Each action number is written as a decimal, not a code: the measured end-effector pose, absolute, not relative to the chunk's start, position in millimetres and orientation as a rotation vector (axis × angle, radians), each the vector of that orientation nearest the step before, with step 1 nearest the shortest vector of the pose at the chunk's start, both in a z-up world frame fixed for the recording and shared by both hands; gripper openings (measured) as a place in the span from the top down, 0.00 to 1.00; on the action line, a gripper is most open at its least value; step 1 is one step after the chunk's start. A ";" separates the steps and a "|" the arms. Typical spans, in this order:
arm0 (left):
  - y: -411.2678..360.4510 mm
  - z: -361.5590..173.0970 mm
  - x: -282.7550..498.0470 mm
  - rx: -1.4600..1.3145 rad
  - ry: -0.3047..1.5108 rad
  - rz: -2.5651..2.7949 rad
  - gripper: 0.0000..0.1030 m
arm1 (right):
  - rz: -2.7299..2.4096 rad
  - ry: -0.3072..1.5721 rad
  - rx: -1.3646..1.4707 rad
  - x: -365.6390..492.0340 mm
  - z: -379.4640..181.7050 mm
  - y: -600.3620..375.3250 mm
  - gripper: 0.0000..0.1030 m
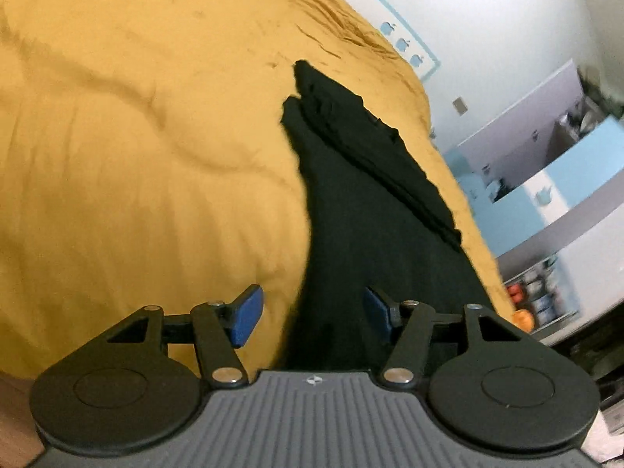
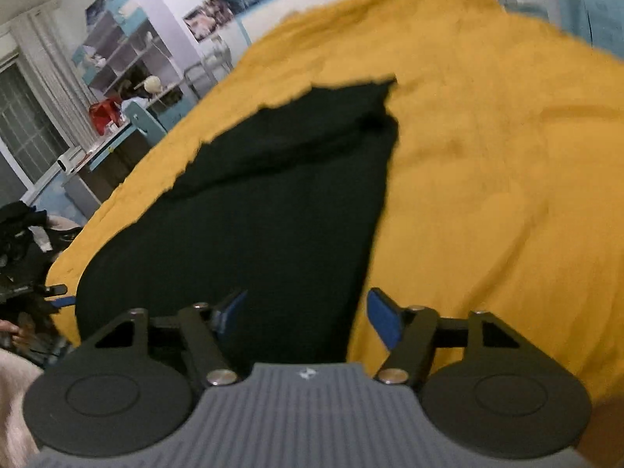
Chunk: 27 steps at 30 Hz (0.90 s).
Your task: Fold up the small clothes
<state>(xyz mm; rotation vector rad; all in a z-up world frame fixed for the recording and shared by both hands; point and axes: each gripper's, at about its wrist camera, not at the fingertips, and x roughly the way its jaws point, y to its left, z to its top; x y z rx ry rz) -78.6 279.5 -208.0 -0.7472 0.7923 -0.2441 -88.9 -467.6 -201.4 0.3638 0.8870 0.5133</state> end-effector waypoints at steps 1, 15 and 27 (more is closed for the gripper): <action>279.0 -214.6 -78.6 -0.767 0.785 -0.265 0.34 | 0.522 0.906 0.388 -90.8 -208.4 -469.9 0.39; 249.9 -259.0 -34.4 -0.814 0.928 -0.520 0.28 | 0.719 1.143 0.524 -100.3 -273.0 -449.0 0.36; 242.8 -246.5 -55.1 -0.726 0.911 -0.566 0.84 | 0.772 1.122 0.577 -103.5 -265.9 -430.7 0.80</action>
